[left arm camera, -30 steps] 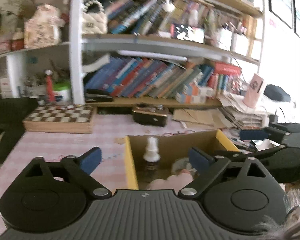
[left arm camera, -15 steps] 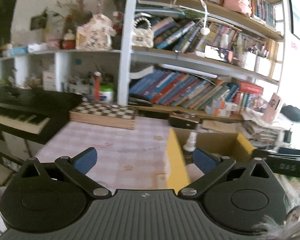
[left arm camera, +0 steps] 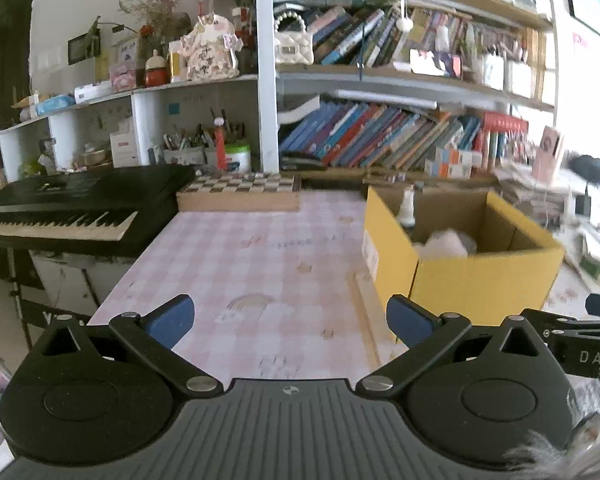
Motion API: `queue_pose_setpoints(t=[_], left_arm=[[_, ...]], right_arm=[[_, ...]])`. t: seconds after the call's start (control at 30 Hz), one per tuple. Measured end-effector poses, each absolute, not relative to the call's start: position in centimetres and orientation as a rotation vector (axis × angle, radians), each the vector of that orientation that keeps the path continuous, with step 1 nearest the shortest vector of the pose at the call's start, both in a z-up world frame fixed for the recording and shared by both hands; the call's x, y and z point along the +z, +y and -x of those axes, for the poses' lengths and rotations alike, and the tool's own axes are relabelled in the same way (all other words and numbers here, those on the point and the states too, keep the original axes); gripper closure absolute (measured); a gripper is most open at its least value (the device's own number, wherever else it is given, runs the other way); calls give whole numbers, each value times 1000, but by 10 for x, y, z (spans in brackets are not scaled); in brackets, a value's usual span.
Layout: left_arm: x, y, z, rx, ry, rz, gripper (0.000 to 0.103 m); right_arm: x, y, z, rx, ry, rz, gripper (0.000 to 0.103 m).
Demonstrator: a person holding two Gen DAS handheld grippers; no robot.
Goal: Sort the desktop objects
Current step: 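Raise both open tools out of the yellow box and back away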
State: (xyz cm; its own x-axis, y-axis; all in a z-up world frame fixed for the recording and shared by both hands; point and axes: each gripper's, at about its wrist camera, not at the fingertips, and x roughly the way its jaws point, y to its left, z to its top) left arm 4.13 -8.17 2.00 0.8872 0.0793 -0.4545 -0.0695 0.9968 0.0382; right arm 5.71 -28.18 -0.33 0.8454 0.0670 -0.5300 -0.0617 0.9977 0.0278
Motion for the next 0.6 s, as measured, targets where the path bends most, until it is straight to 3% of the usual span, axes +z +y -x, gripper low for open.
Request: queue_pose_setpoints(t=[0.6], left_arm=[[6, -56, 9, -3, 544, -44, 0]], right_arm=[[-16, -243, -7, 33, 611, -7, 3]])
